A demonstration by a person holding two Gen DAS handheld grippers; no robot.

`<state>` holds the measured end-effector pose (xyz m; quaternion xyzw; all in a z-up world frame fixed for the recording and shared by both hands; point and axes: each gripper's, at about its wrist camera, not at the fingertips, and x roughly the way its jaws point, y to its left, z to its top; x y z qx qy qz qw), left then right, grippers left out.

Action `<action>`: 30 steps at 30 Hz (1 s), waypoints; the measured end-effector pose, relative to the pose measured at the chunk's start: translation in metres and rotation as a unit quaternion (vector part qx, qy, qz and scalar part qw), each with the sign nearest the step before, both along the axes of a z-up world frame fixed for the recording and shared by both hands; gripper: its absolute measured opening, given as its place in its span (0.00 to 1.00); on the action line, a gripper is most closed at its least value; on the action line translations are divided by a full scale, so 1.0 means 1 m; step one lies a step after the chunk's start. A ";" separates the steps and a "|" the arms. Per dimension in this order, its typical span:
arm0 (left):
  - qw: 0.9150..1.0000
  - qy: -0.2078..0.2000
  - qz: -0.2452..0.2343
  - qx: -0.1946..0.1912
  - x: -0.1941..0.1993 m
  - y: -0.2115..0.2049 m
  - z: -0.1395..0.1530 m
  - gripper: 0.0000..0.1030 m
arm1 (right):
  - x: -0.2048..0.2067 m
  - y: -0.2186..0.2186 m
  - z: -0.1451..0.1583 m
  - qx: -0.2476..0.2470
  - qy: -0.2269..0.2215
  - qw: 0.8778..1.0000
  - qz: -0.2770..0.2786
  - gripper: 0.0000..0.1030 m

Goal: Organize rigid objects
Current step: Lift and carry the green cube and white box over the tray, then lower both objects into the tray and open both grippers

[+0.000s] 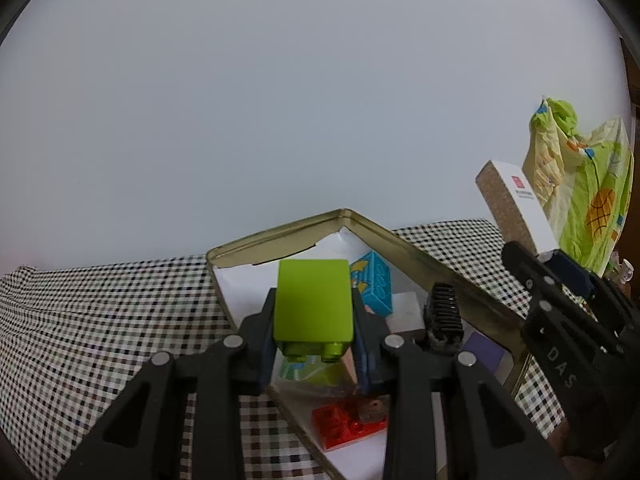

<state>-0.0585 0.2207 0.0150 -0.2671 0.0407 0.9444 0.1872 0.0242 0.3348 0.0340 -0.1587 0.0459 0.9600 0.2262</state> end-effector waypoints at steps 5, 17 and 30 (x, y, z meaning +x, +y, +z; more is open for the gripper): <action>1.000 -0.003 -0.009 -0.002 -0.001 0.009 -0.003 0.30 | -0.005 0.005 -0.002 -0.005 -0.006 1.000 -0.002 0.44; 1.000 -0.019 -0.017 -0.008 -0.006 0.014 -0.014 0.30 | -0.023 0.002 -0.008 -0.004 -0.026 1.000 0.002 0.44; 0.999 -0.026 -0.021 -0.013 -0.009 0.017 -0.021 0.30 | -0.039 -0.005 -0.018 0.012 -0.059 0.998 0.027 0.44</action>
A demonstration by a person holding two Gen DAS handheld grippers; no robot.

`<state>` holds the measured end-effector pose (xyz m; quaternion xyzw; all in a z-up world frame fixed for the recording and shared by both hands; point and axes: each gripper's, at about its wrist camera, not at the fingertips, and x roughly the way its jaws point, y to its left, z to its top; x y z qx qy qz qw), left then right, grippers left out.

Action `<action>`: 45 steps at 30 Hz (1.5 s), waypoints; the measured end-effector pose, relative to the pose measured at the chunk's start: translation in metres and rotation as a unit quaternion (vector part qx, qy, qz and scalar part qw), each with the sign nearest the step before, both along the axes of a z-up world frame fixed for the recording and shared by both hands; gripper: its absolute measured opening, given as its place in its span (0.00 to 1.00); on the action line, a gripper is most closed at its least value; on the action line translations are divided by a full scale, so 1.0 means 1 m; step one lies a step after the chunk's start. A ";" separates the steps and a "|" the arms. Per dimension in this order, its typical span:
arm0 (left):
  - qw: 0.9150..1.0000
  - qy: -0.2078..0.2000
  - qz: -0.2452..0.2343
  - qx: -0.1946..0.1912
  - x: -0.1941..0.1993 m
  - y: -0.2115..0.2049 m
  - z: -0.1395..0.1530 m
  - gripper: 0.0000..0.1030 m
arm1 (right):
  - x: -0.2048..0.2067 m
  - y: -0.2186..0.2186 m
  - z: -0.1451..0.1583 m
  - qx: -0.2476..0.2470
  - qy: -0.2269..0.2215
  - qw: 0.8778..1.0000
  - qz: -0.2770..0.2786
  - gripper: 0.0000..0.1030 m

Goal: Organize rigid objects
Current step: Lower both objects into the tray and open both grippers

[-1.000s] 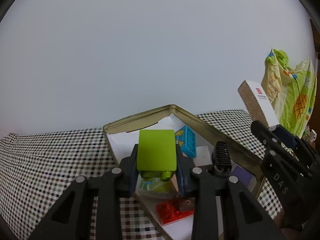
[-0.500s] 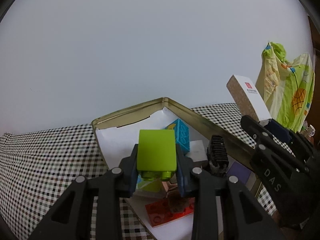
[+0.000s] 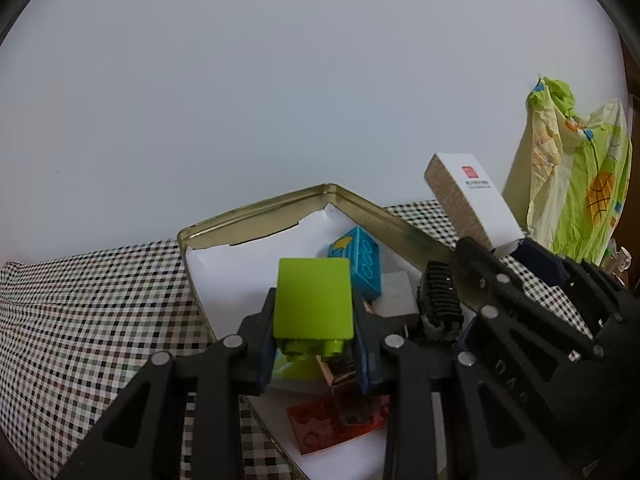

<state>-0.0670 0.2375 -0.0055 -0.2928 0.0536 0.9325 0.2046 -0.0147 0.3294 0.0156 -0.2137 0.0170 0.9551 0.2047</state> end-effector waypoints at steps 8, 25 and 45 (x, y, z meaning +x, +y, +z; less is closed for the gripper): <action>1.000 -0.008 -0.003 -0.005 -0.006 0.002 -0.007 0.30 | -0.011 0.004 -0.005 -0.007 -0.026 0.999 0.017 0.44; 1.000 0.013 0.008 -0.019 -0.008 0.006 -0.009 0.30 | -0.029 0.023 -0.022 -0.079 -0.073 0.992 0.061 0.44; 0.998 0.028 0.042 -0.031 -0.001 0.001 -0.009 0.37 | -0.034 0.018 -0.025 -0.072 -0.078 0.992 0.070 0.49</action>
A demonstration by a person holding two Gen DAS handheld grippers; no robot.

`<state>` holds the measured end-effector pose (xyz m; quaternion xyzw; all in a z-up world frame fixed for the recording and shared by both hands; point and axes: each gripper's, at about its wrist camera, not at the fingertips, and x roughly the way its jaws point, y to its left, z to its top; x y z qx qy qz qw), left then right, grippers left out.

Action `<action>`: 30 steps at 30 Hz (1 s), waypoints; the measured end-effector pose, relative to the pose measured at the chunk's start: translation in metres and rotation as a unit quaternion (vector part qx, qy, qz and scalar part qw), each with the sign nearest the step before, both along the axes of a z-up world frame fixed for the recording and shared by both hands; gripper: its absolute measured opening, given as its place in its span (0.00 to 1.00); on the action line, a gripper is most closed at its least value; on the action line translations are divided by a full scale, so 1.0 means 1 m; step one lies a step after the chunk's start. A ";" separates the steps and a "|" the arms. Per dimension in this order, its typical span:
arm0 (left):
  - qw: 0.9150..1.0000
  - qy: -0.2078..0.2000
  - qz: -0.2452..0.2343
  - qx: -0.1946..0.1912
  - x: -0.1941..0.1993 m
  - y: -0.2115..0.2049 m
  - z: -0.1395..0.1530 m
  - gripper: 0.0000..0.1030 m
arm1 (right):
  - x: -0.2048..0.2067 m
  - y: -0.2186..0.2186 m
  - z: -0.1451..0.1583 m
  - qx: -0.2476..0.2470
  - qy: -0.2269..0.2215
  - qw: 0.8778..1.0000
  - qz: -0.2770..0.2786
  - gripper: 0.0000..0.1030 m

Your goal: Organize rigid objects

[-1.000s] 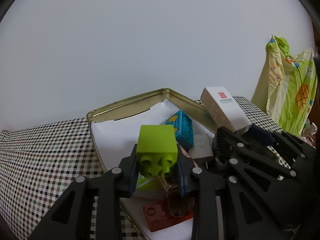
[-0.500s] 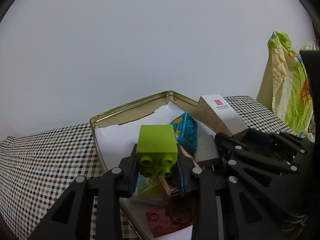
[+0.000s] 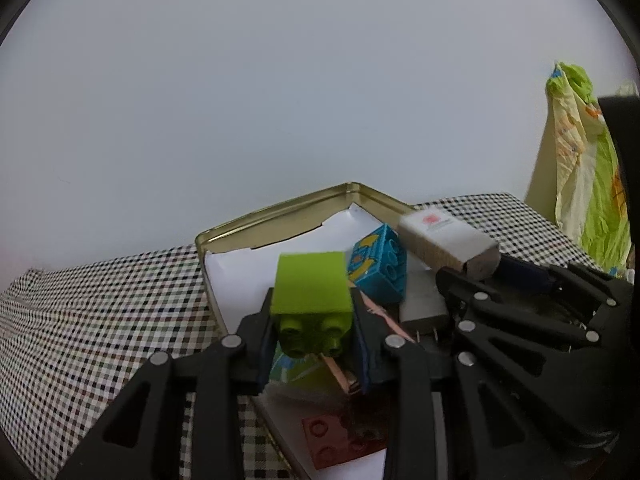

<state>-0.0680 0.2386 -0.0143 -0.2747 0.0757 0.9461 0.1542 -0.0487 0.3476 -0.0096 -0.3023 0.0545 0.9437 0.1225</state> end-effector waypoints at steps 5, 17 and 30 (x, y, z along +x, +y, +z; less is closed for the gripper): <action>0.998 -0.008 0.049 0.028 0.000 -0.019 0.006 0.95 | 0.015 0.013 0.005 -0.019 0.033 0.999 -0.026 0.50; 0.999 0.043 0.027 -0.001 0.030 -0.032 0.010 1.00 | 0.044 0.015 0.016 -0.044 0.122 0.990 -0.050 0.82; 0.996 0.073 0.041 0.004 0.052 -0.063 0.013 1.00 | 0.091 -0.009 0.025 0.028 0.211 0.972 -0.104 0.88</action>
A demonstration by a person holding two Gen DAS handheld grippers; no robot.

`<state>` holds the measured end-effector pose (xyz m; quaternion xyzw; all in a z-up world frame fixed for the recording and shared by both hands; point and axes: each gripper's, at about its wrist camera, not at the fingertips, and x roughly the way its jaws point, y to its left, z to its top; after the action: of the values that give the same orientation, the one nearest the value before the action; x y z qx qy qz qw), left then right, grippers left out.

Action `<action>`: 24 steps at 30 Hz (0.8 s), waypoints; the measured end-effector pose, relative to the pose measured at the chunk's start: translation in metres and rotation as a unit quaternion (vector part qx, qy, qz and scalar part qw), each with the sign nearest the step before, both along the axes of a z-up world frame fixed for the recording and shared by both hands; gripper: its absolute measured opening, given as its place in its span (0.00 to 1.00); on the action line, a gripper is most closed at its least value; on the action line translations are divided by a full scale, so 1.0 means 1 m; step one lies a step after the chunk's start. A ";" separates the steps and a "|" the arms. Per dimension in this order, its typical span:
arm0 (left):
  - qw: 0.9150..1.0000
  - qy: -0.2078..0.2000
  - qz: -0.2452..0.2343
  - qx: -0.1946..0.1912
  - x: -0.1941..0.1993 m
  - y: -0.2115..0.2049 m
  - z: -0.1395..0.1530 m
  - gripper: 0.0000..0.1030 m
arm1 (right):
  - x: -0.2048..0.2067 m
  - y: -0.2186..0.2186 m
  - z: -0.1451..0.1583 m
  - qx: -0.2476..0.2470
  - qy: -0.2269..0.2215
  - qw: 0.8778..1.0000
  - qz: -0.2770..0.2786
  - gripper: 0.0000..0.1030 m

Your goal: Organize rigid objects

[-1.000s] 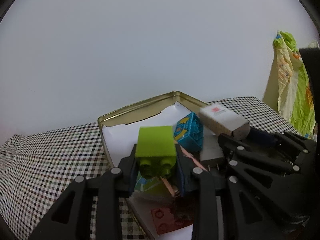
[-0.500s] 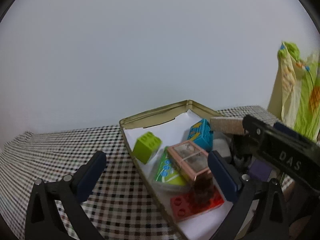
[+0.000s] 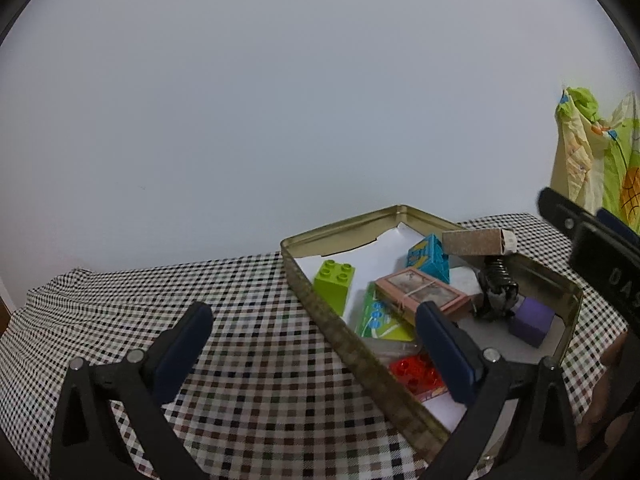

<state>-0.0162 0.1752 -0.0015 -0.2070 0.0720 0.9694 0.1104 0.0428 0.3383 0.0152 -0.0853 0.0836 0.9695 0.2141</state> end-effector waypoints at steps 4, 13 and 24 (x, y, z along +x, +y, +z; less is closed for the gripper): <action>1.000 0.003 -0.003 0.002 0.003 -0.004 0.000 1.00 | 0.023 -0.004 -0.002 -0.002 0.019 0.999 -0.040 0.89; 1.000 0.010 -0.018 0.002 0.020 -0.019 0.002 1.00 | 0.054 -0.026 0.004 0.010 0.035 0.997 -0.065 0.91; 1.000 0.006 -0.008 0.007 0.030 -0.044 0.002 1.00 | 0.083 -0.075 0.014 0.082 0.081 0.990 -0.080 0.99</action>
<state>0.0140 0.1316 0.0002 -0.2001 0.0677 0.9701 0.1193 0.1256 0.2637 0.0289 0.0180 0.0275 0.9566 0.2895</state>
